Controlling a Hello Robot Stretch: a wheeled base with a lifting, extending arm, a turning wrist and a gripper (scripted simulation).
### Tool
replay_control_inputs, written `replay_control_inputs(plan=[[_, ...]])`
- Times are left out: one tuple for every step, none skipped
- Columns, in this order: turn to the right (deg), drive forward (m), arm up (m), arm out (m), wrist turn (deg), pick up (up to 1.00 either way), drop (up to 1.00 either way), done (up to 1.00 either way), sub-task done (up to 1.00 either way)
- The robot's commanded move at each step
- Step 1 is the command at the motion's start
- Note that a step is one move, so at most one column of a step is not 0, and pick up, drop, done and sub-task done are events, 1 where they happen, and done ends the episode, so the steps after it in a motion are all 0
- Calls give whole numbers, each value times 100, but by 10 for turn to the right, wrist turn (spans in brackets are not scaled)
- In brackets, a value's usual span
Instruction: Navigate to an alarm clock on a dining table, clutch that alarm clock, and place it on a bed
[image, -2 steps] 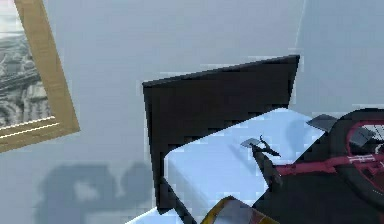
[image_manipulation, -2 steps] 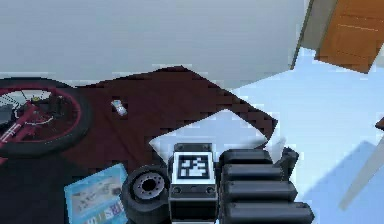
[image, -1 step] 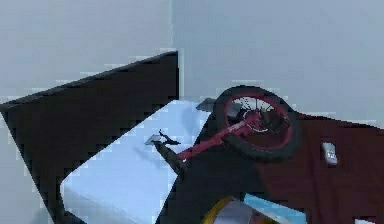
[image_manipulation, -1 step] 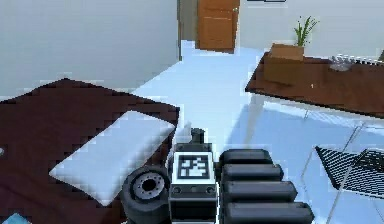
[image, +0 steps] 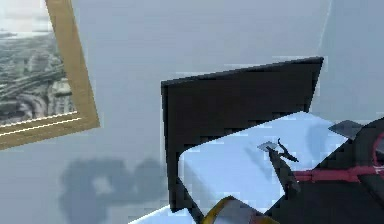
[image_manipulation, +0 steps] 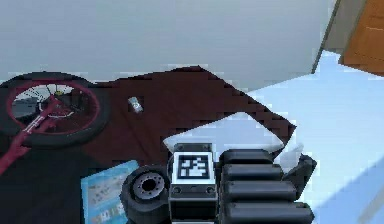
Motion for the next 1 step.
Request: replay_control_inputs(plan=[[300, 0, 0, 0, 0, 0, 0, 0, 0]])
